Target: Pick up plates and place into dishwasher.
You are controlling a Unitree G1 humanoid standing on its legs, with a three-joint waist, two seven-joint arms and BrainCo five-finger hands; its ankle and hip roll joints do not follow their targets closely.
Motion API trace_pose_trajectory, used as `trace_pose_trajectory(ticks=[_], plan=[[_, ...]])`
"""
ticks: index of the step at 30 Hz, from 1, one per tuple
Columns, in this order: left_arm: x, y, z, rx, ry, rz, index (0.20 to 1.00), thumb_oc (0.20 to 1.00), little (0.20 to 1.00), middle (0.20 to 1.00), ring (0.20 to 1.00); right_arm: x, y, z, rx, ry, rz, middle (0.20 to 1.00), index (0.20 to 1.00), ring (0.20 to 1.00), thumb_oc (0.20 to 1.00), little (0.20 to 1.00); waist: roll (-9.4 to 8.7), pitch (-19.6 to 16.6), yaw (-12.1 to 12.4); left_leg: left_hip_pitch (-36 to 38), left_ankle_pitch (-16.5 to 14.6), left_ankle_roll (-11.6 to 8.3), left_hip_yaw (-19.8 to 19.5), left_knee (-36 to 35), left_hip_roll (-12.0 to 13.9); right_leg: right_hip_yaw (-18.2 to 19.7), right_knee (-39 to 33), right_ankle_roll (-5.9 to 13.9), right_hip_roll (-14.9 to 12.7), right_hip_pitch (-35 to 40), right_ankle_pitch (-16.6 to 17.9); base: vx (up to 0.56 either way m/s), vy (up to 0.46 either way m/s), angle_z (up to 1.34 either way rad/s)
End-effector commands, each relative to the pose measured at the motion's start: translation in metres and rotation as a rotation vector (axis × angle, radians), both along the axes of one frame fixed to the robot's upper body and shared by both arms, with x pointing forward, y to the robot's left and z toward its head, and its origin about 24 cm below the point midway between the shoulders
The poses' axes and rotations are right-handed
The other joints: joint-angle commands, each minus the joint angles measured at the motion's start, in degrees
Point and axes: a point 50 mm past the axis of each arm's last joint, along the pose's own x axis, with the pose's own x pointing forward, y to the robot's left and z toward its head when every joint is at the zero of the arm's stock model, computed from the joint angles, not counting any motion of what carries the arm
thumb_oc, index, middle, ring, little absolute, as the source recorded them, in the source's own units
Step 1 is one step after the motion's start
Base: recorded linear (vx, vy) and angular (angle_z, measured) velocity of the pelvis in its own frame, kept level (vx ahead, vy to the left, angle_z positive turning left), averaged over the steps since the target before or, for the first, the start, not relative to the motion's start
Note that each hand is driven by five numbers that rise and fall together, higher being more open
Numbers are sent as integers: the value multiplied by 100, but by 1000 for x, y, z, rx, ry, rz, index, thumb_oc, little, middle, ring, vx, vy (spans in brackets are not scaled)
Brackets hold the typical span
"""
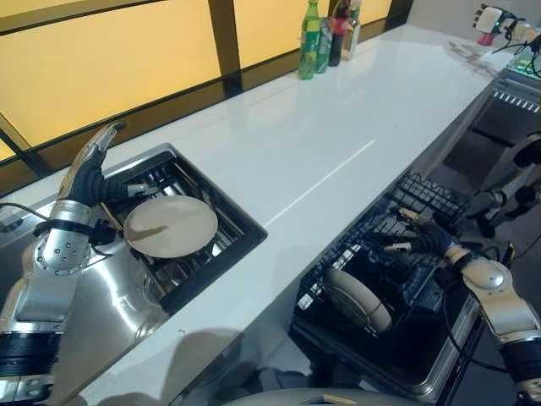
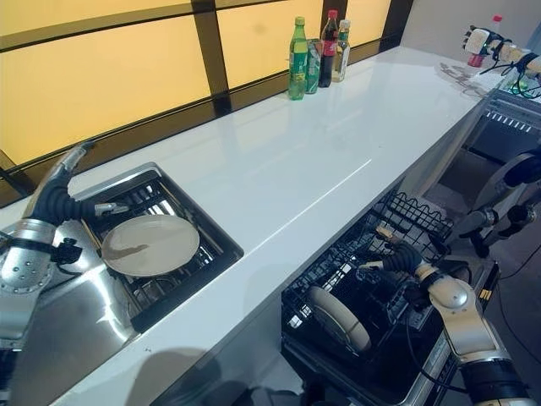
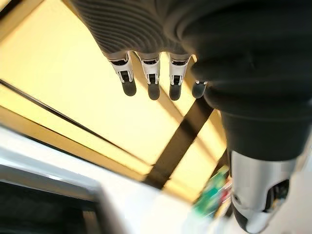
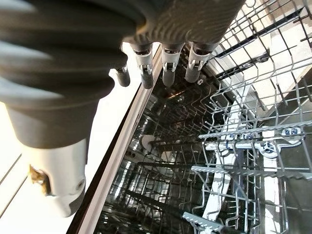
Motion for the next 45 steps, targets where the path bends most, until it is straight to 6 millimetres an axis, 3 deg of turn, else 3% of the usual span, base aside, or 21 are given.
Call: trace_pose_trajectory(ticks=[1,6,8,12,16,28,35,45], plan=[[-1,0,3,119,97,-51,1000,1000,1000,1000,1000,10,0,29,-8,-115,24,1000,1000,1000,1000,1000,-193,-223,-12,-991,845,45,-203,-39,-60,-77,515,64,-34,409,-780,-51,20,2],[-5,-11,1,184,353,-203,1000,1000,1000,1000,1000,9,-11,37,-18,-132,1,1000,1000,1000,1000,1000,-93,-173,-41,-958,878,3,-201,-54,-26,-111,474,79,-59,417,-751,-59,20,3],[-4,-13,10,201,448,-240,1000,1000,1000,1000,1000,13,-12,41,-26,-141,-2,1000,1000,1000,1000,1000,-34,-157,-27,-941,891,-13,-209,-67,-28,-161,431,102,-86,430,-716,-70,16,7],[-1,-19,23,178,450,-290,1000,1000,1000,1000,1000,15,-10,41,-32,-142,4,1000,1000,1000,1000,1000,20,-150,-16,-927,917,-16,-232,-111,-43,-214,409,117,-92,449,-716,-49,3,5],[0,-27,23,168,488,-344,1000,1000,1000,1000,1000,13,-11,39,-32,-136,4,1000,1000,1000,1000,1000,36,-154,-6,-948,928,-16,-290,-114,-56,-226,406,117,-83,473,-729,-19,-5,6],[-3,-37,2,133,648,-419,1000,1000,1000,1000,1000,8,-14,33,-19,-121,-11,1000,1000,1000,1000,1000,15,-143,-26,-862,914,11,-336,-168,-66,-227,395,130,-58,517,-731,-2,3,1],[-14,-40,-28,121,861,-476,1000,1000,1000,1000,1000,3,-16,29,-14,-102,-19,1000,1000,1000,1000,1000,-4,-130,-44,-810,889,36,-350,-184,-66,-213,371,144,-42,520,-702,0,0,0],[-16,-50,-48,88,953,-520,1000,1000,1000,1000,1000,2,-9,22,31,-103,-13,1000,1000,1000,1000,1000,-42,-122,-66,-793,864,71,-303,-210,-56,-218,320,158,-30,503,-664,11,-9,0]])
